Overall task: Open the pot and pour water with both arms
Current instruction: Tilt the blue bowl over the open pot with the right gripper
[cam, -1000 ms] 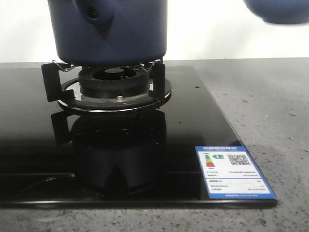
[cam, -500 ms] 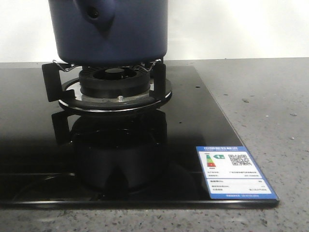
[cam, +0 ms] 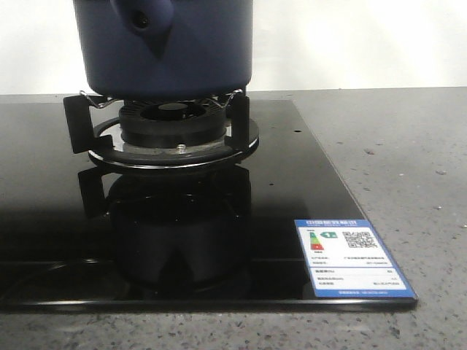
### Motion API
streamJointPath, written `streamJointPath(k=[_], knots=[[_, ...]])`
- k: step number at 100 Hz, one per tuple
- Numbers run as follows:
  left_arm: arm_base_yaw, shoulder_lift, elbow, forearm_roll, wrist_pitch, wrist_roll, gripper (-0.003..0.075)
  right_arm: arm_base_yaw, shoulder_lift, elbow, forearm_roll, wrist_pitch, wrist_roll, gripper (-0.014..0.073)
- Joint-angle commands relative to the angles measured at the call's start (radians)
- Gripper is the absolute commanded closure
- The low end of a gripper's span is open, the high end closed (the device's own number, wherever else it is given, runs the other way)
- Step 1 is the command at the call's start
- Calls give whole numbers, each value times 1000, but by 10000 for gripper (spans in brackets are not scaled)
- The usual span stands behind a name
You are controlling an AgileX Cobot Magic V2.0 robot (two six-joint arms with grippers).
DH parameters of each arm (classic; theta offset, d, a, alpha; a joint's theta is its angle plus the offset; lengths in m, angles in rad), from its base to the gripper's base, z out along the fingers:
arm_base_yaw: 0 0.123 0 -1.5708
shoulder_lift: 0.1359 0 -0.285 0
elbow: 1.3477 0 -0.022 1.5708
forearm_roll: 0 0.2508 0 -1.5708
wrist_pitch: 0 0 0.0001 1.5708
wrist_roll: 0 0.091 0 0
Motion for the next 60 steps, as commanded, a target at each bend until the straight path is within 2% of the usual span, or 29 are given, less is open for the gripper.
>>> streamJointPath(k=[1,28,60], knots=[[5,-27,-35,-53,1,-12,318,1,-65,-32,18,-115,-10,652],[6,-27,-35,-53,-10,-12,318,41,-69,-7,5,-238,-52,652],[6,-27,-35,-53,-29,-12,318,90,-72,3,-111,-296,-56,650]])
